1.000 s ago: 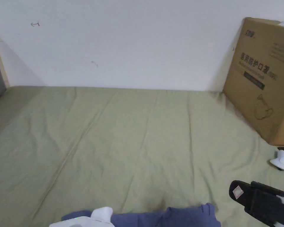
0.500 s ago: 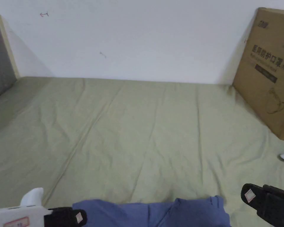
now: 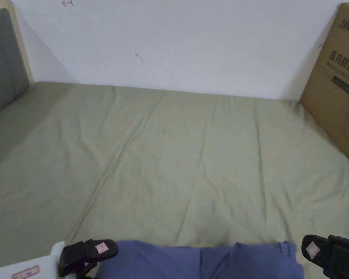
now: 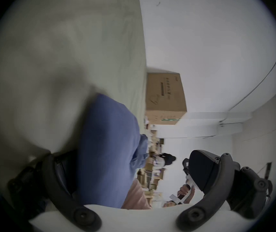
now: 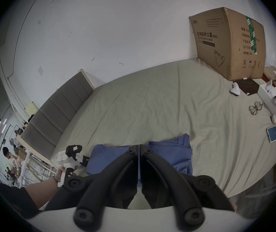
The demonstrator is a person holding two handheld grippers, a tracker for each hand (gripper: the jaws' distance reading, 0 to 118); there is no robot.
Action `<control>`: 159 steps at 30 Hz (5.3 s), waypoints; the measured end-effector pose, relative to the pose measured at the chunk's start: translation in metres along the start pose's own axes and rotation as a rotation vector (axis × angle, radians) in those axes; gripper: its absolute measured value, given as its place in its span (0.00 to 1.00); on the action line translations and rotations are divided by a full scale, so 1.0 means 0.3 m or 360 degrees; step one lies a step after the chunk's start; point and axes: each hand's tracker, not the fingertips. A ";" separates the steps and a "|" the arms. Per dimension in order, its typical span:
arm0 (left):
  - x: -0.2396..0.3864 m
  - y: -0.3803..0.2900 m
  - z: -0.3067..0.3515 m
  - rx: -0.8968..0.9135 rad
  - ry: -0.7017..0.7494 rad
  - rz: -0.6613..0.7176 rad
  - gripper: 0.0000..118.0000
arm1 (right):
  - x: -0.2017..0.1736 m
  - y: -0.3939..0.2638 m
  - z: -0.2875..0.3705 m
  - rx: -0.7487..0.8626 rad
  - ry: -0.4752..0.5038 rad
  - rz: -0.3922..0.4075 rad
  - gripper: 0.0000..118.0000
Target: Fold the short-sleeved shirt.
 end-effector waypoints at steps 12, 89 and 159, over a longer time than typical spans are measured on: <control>0.217 -0.073 -0.047 0.0072 0.0999 -0.0670 0.07 | 0.011 0.005 -0.055 -0.0059 0.0010 -0.0028 0.01; 0.890 -0.627 -0.141 0.1152 0.1171 -0.2029 0.03 | -0.054 -0.051 0.063 0.0747 -0.0170 0.0492 0.01; 0.684 0.302 0.684 0.0207 0.2407 -0.1230 0.97 | -0.072 -0.097 -0.272 -0.0522 0.0070 0.0192 0.02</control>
